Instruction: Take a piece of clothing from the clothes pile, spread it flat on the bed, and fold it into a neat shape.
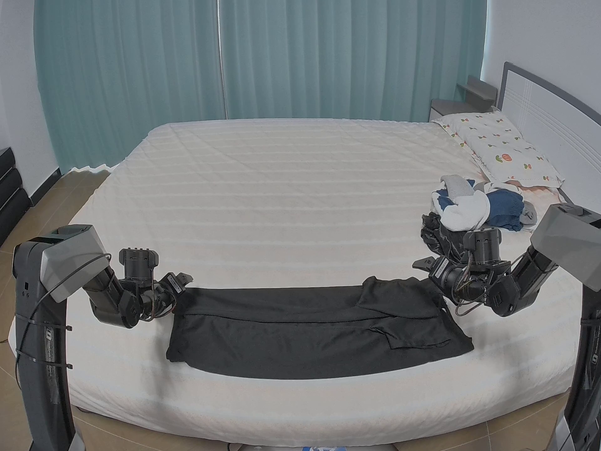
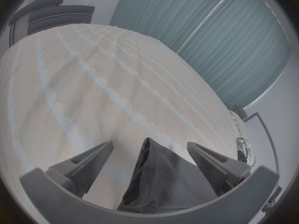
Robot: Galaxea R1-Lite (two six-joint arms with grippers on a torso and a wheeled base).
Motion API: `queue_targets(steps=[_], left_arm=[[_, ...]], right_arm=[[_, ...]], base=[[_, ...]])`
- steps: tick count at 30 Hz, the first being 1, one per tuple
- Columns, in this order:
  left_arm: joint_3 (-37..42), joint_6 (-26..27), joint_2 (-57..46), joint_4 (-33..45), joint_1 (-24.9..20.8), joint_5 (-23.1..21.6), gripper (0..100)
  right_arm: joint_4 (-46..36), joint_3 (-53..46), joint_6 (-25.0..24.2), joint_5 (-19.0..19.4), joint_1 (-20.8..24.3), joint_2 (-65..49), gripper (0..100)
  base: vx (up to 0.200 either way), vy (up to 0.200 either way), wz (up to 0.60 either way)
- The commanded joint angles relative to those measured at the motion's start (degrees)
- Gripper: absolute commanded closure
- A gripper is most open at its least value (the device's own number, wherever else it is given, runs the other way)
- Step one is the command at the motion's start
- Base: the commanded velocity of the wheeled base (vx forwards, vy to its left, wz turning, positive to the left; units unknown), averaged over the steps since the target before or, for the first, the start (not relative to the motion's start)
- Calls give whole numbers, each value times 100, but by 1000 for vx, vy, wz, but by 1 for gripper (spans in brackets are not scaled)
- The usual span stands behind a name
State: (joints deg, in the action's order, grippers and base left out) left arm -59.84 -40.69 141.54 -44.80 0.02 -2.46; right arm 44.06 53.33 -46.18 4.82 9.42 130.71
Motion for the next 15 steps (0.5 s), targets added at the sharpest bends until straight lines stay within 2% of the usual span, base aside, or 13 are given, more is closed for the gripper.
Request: queue_targets(steps=[1, 5, 12, 15], left_arm=[[8, -9, -4, -2, 6, 0, 0], [8, -9, -4, -2, 6, 0, 0], [8, -9, -4, -2, 6, 0, 0], [8, -9, -4, -2, 6, 0, 0]], right_arm=[[-46, -491, -541, -200, 499, -608, 0], [-125, -658, -787, -253, 728, -617, 0], [-380, -666, -840, -271, 824, -388, 0], [-380, -561, -823, -464, 815, -204, 0]], base=[[0, 0, 0], [0, 0, 0], [0, 0, 0], [0, 0, 0]])
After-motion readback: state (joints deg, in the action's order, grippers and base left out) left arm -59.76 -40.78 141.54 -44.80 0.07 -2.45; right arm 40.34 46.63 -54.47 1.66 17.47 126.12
